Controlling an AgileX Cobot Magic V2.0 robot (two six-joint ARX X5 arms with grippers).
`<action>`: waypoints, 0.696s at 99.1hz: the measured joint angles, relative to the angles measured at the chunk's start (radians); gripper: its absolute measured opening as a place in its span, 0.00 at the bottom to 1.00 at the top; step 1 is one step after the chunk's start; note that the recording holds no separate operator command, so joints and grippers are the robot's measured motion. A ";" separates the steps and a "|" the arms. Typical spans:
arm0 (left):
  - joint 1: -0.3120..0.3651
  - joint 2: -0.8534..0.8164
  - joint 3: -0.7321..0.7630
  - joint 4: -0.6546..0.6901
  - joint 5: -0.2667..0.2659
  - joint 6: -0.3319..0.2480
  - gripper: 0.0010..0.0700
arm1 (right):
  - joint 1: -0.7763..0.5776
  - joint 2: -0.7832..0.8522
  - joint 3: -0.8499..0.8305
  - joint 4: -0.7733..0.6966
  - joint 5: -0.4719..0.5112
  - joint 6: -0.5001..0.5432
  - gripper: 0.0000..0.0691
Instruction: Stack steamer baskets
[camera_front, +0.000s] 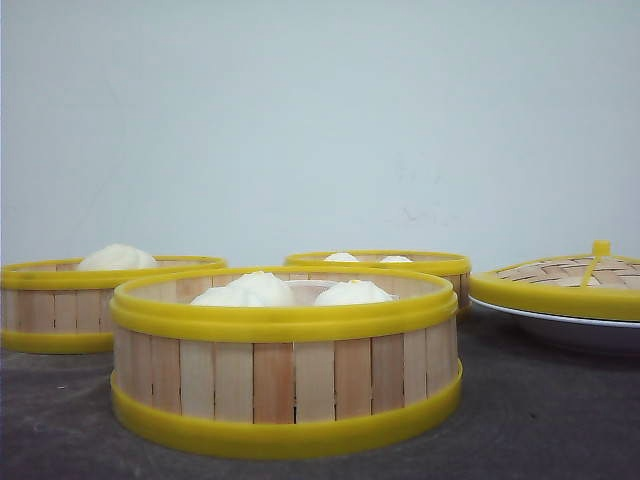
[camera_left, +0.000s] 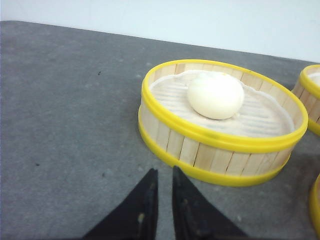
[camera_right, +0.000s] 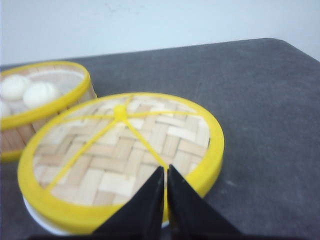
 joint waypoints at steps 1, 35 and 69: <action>0.000 0.000 -0.002 0.005 0.000 -0.005 0.02 | 0.000 0.000 0.000 0.008 0.000 0.006 0.01; 0.000 0.025 0.022 0.031 -0.024 -0.126 0.02 | 0.000 0.040 0.034 0.011 0.000 0.193 0.01; 0.000 0.304 0.351 0.026 -0.051 -0.144 0.02 | 0.000 0.427 0.470 -0.108 -0.019 0.153 0.01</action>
